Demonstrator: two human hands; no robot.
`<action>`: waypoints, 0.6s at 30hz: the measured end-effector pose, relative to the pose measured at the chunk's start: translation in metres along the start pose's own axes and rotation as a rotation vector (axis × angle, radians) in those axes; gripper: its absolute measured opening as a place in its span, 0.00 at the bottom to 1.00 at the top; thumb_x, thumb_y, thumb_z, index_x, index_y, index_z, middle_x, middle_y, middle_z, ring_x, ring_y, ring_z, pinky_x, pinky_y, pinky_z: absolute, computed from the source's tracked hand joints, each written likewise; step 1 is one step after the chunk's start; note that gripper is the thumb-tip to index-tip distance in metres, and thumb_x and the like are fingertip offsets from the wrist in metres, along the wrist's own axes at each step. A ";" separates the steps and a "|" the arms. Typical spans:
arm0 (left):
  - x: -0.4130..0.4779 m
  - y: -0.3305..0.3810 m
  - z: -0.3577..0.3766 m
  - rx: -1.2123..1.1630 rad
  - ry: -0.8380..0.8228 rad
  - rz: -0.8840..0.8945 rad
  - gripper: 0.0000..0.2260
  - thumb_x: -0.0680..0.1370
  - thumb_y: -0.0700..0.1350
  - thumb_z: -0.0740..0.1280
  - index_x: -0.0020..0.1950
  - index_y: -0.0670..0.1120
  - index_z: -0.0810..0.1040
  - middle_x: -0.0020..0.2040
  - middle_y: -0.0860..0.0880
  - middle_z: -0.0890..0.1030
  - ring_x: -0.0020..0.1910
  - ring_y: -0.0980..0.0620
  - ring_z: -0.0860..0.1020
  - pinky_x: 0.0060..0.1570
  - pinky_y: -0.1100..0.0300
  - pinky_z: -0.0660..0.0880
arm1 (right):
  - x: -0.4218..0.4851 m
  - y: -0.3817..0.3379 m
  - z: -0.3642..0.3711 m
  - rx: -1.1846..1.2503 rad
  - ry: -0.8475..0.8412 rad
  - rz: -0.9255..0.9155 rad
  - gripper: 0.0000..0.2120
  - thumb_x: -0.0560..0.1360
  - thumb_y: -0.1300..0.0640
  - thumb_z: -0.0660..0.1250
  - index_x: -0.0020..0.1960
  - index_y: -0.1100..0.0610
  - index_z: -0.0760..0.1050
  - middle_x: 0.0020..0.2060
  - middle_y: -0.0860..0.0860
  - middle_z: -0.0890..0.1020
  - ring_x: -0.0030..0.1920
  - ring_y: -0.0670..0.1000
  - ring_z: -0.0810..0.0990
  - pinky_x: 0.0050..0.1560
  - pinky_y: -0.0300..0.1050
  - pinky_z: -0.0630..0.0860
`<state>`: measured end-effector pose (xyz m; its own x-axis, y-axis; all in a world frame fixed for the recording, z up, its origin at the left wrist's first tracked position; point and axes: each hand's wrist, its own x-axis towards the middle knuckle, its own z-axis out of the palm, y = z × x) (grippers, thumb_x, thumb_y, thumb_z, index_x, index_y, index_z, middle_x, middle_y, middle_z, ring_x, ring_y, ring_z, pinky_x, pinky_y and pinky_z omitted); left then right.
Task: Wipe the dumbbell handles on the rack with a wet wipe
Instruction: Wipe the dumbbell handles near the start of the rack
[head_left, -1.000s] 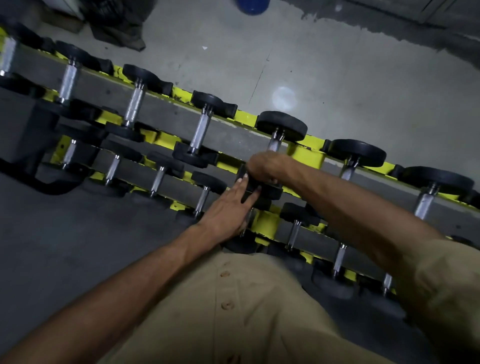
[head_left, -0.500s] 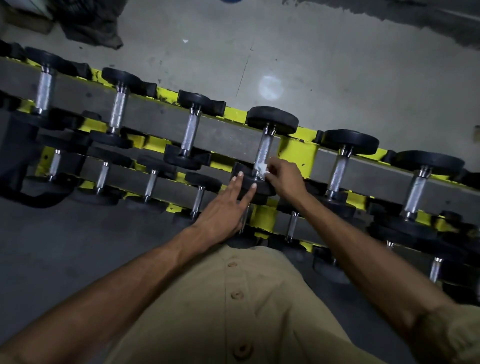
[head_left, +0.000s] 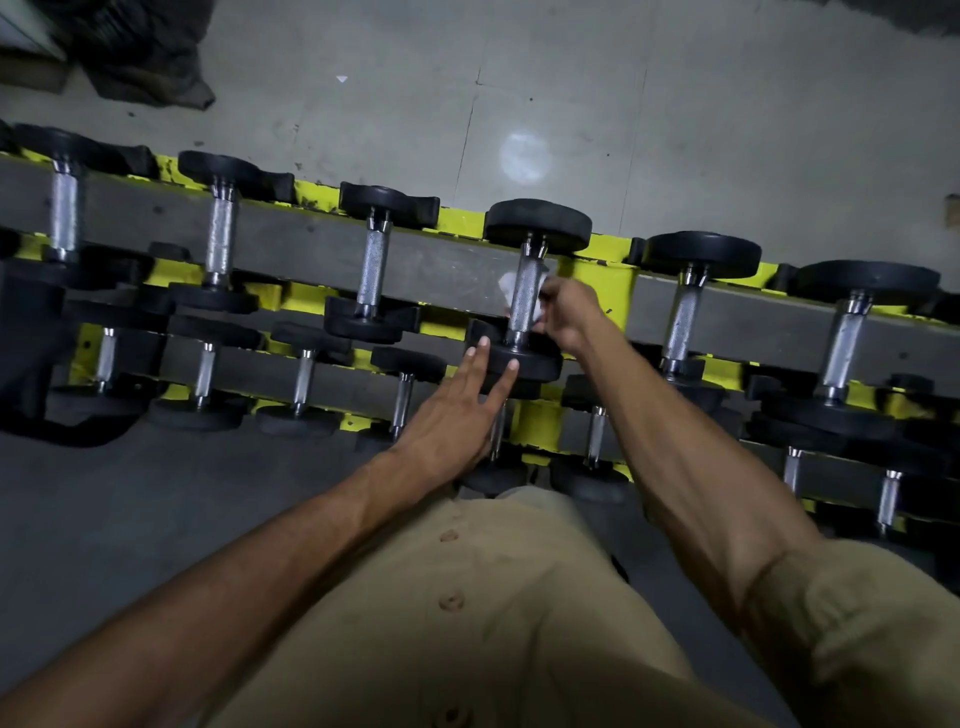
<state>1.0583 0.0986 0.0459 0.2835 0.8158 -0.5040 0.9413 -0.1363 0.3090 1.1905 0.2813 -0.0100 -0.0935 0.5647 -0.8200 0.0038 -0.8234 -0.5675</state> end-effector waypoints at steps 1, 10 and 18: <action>0.000 -0.001 0.000 0.000 -0.003 0.002 0.45 0.81 0.38 0.66 0.85 0.48 0.36 0.82 0.33 0.32 0.84 0.36 0.42 0.81 0.44 0.59 | 0.007 -0.009 0.002 0.105 -0.025 0.035 0.14 0.82 0.62 0.52 0.54 0.63 0.76 0.49 0.63 0.82 0.43 0.59 0.83 0.53 0.57 0.79; 0.003 -0.010 0.000 0.049 -0.031 0.045 0.45 0.81 0.39 0.65 0.84 0.48 0.33 0.81 0.33 0.30 0.84 0.36 0.40 0.82 0.42 0.55 | 0.025 -0.008 0.024 0.430 0.242 -0.154 0.08 0.79 0.65 0.61 0.43 0.61 0.75 0.32 0.56 0.80 0.29 0.53 0.77 0.31 0.44 0.74; 0.004 -0.015 -0.001 0.081 -0.011 0.086 0.43 0.82 0.40 0.64 0.85 0.46 0.34 0.81 0.31 0.31 0.84 0.34 0.42 0.81 0.43 0.57 | -0.010 0.021 0.038 -0.631 0.658 -0.957 0.06 0.74 0.65 0.65 0.49 0.58 0.77 0.50 0.55 0.75 0.49 0.54 0.75 0.41 0.44 0.71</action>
<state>1.0456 0.1040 0.0399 0.3654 0.7930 -0.4875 0.9250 -0.2509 0.2852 1.1541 0.2563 -0.0105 0.1782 0.9740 0.1401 0.6840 -0.0203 -0.7292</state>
